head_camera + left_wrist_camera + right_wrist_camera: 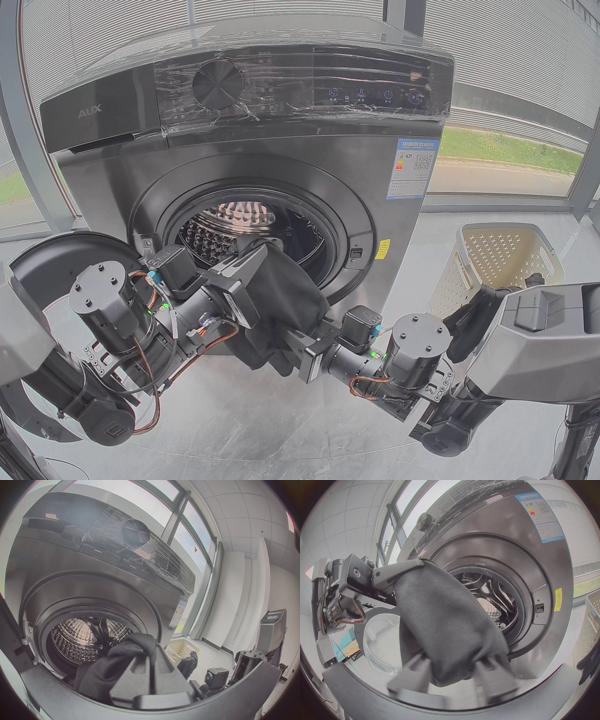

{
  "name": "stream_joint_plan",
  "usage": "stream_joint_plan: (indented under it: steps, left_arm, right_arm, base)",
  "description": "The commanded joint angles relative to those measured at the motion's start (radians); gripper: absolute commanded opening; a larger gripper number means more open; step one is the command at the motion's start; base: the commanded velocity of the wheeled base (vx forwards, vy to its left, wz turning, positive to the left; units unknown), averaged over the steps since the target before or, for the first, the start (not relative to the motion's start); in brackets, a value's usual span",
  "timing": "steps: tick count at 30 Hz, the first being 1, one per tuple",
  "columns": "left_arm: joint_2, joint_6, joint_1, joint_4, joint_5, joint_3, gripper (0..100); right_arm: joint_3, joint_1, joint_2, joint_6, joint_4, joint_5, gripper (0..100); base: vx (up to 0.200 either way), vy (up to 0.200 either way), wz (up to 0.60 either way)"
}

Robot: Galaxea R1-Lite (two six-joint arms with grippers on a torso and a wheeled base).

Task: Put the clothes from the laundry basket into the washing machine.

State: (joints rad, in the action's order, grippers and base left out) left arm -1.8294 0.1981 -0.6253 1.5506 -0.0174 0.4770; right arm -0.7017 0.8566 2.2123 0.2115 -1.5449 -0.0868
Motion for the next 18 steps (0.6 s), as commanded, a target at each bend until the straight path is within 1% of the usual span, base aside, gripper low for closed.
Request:
stream_joint_plan:
  steps: [1, 6, 12, 17, 18]
  left_arm:
    - [-0.005, 0.000, 0.004, 0.000, 0.001, -0.003, 0]
    - [-0.016, 0.007, 0.013, 0.000, 0.001, -0.008, 0]
    - [-0.051, 0.007, 0.058, 0.000, 0.004, -0.020, 0]
    - [-0.051, 0.004, 0.053, 0.000, 0.013, -0.061, 0]
    - [-0.051, 0.004, 0.052, 0.000, 0.013, -0.063, 100]
  right_arm:
    - [-0.001, 0.009, 0.003, 0.000, 0.000, -0.001, 0]
    - [0.014, 0.016, -0.023, 0.000, -0.001, -0.002, 0]
    - [0.064, 0.016, -0.114, -0.001, 0.000, -0.002, 0]
    - [0.060, 0.012, -0.155, -0.001, 0.000, -0.001, 0]
    - [0.060, 0.010, -0.155, -0.001, 0.000, -0.001, 0]
  base:
    - [0.000, 0.000, 0.00]
    - [0.000, 0.000, 0.00]
    - [0.000, 0.000, 0.00]
    - [0.000, 0.000, 0.00]
    - [0.000, 0.000, 0.00]
